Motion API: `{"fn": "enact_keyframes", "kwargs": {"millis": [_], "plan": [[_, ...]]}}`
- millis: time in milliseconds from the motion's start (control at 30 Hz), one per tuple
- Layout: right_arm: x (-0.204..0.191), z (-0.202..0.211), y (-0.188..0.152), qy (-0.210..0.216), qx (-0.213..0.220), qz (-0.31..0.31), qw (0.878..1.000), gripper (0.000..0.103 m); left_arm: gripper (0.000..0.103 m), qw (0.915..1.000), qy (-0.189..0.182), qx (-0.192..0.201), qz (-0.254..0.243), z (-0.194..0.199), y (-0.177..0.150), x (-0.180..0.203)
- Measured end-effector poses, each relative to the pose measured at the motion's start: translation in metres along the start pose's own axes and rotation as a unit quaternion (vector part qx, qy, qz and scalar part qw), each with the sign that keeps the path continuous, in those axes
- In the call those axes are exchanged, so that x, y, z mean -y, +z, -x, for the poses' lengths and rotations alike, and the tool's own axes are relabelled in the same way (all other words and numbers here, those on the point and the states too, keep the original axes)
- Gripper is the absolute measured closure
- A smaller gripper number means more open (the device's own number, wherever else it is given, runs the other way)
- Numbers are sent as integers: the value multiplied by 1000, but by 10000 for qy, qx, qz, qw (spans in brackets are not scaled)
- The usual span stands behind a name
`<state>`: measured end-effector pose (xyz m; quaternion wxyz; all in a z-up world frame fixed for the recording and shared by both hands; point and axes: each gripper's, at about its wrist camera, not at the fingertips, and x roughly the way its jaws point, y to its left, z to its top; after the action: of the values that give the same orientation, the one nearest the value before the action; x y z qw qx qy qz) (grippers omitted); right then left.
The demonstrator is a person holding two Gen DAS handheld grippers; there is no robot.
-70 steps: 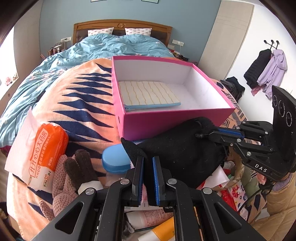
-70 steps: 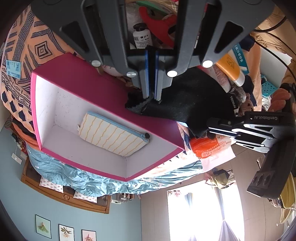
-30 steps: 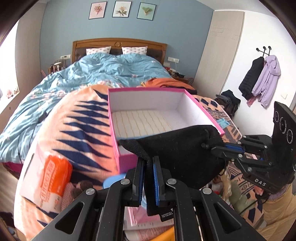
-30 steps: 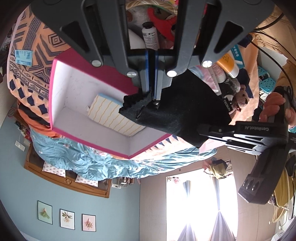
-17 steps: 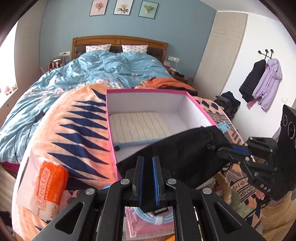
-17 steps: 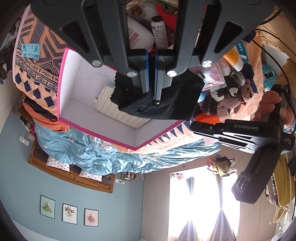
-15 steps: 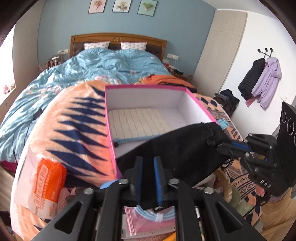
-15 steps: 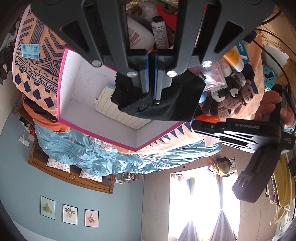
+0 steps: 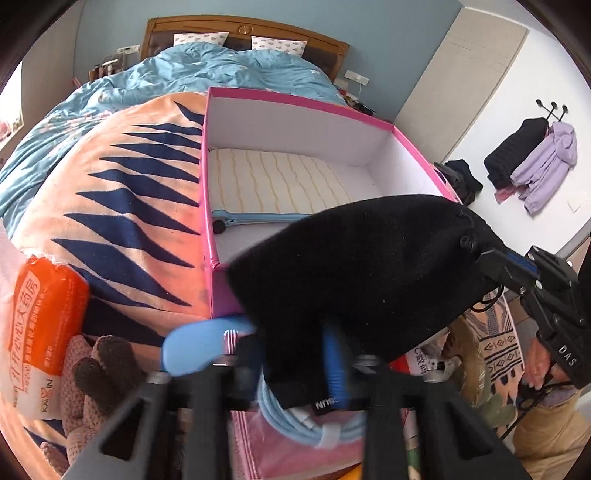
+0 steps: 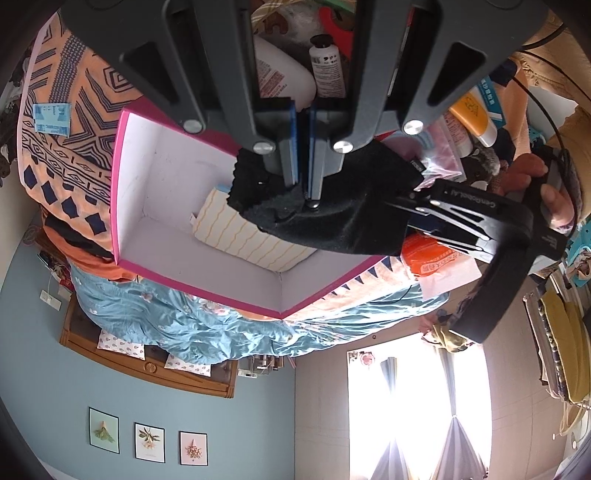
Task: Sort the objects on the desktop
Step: 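Carry the black cloth bag with both grippers into the pink box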
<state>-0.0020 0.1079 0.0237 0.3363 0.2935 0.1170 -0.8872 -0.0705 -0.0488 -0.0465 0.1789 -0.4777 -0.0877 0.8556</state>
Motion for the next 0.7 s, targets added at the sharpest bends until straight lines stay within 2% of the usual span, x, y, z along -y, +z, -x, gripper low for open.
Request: {"fn": "enact_keyframes", "kwargs": {"millis": [100, 367, 700], "plan": [[0, 1, 1, -5, 25, -2, 10000, 98, 95, 9999, 58, 115, -7, 7, 2, 1], [1, 10, 9, -27, 220, 70, 9997, 98, 97, 9975, 229, 578, -346, 40, 16, 24], [11, 18, 32, -54, 489, 69, 9988, 98, 97, 9940, 482, 797, -573, 47, 47, 34]]}}
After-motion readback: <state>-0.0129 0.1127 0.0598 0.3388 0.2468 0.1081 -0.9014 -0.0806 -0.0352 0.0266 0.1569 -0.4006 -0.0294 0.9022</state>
